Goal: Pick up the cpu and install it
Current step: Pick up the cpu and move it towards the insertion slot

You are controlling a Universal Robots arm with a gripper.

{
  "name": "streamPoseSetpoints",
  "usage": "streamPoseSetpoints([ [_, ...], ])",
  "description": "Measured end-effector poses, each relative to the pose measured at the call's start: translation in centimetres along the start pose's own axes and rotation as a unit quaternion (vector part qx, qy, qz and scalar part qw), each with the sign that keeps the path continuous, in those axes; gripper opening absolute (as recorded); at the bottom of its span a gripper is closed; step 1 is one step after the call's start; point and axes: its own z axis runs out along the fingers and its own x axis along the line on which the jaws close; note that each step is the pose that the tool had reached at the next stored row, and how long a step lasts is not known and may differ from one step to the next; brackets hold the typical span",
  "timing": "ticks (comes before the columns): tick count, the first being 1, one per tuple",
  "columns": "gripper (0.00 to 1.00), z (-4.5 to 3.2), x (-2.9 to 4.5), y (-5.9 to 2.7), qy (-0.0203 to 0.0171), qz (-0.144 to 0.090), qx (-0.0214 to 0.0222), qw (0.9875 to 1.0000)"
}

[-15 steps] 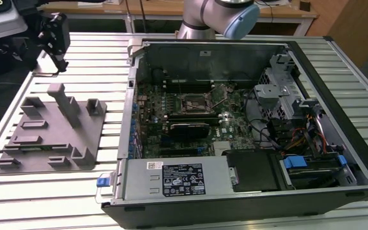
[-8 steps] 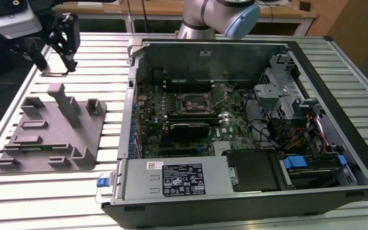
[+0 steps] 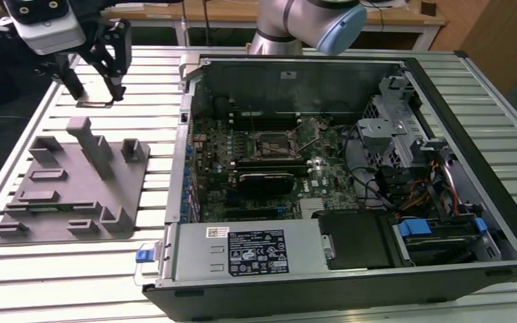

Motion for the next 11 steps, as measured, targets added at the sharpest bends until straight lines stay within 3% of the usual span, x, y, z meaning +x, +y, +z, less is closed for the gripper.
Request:
streamPoseSetpoints([
  [11, 0.55, 0.16, -3.32, 0.23, 0.0001, 0.0, 0.0, 1.0],
])
